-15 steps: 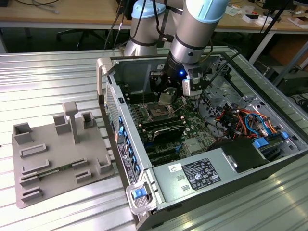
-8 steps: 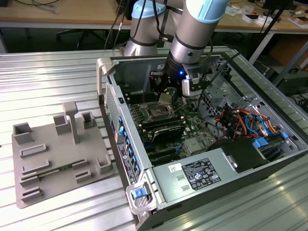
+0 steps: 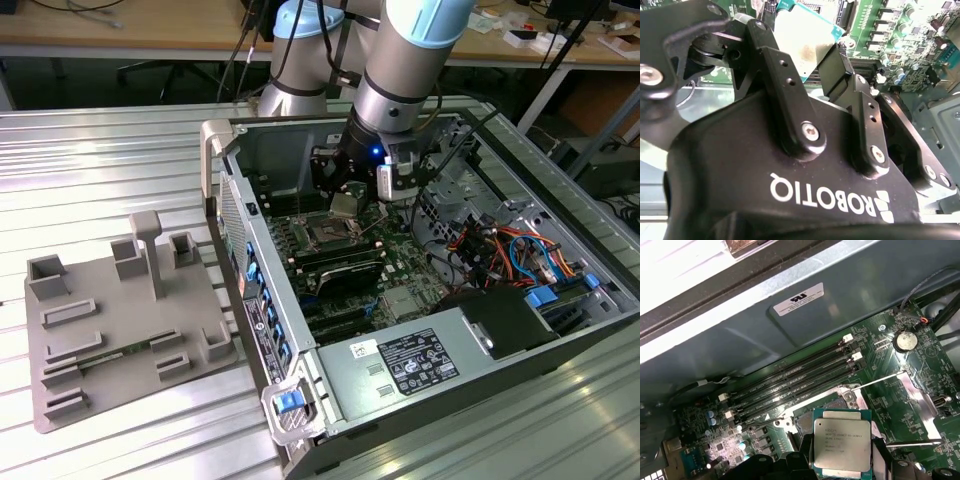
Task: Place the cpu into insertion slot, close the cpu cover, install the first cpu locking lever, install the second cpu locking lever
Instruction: 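Place the cpu into insertion slot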
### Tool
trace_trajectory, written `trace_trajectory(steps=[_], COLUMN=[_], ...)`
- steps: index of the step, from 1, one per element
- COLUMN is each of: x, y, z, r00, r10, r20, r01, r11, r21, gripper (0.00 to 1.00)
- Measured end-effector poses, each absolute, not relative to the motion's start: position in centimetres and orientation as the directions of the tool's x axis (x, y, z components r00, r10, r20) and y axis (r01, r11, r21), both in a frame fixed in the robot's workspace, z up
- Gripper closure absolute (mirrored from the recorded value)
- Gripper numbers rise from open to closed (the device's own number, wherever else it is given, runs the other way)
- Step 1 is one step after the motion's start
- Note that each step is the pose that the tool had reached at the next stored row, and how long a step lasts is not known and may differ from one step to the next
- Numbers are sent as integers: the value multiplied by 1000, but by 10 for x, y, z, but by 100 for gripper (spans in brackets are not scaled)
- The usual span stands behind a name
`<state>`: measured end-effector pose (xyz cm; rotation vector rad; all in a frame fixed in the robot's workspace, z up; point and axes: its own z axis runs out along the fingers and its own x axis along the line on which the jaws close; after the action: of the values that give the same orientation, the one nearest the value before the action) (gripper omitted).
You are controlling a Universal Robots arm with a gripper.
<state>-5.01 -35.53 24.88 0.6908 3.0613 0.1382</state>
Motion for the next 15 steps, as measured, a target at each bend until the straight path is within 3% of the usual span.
trace_trajectory(steps=[15], x=[-50], y=[-355], z=[249], r00=[-879], r10=[476], r20=[19], r01=[476], r11=[876], r21=[86], gripper=[45])
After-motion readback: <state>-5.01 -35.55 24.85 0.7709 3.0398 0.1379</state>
